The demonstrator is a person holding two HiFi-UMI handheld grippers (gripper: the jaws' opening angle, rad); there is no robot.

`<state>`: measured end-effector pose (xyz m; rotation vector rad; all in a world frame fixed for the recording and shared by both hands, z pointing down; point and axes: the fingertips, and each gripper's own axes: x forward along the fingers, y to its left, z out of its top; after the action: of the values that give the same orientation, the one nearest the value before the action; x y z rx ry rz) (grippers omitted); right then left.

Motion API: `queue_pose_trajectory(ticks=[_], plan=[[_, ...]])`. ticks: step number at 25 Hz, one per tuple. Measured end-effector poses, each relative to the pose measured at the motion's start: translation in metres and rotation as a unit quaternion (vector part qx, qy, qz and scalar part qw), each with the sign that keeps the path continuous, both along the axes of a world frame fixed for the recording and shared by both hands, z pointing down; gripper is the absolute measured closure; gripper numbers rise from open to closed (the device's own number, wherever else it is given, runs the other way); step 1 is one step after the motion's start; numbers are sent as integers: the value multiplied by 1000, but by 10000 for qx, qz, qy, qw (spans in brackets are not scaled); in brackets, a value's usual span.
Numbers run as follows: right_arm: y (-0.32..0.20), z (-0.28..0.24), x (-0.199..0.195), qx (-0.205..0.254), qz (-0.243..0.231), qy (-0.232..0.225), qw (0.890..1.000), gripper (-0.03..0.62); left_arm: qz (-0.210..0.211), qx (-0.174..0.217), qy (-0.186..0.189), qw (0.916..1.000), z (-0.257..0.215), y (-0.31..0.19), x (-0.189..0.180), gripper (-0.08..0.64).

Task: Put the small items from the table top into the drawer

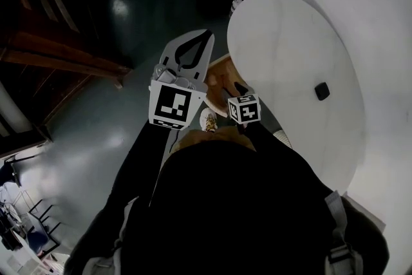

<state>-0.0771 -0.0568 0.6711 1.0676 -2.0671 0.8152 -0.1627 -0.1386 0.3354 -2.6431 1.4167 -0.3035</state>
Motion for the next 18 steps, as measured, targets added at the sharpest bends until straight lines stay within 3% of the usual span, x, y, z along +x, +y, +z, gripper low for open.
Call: queue_pose_trajectory(ticks=[5,9,13,18], plan=[[-4,-15,-8,277,-90,-86,9995,364,21,38,61,10000,-2,2,-3,545],[-22,-57,-18,1008,-211,-142,9946,365,88,131,155,9998,-9,0,1,545],[-55,-127,-16,2021,-163,-192,9790,365,323,285,192,9989,-24,-2,16,545],[-89,-220,12,3070,300,-356,9506,368,592,379,228,9973,-35,-10,41,545]])
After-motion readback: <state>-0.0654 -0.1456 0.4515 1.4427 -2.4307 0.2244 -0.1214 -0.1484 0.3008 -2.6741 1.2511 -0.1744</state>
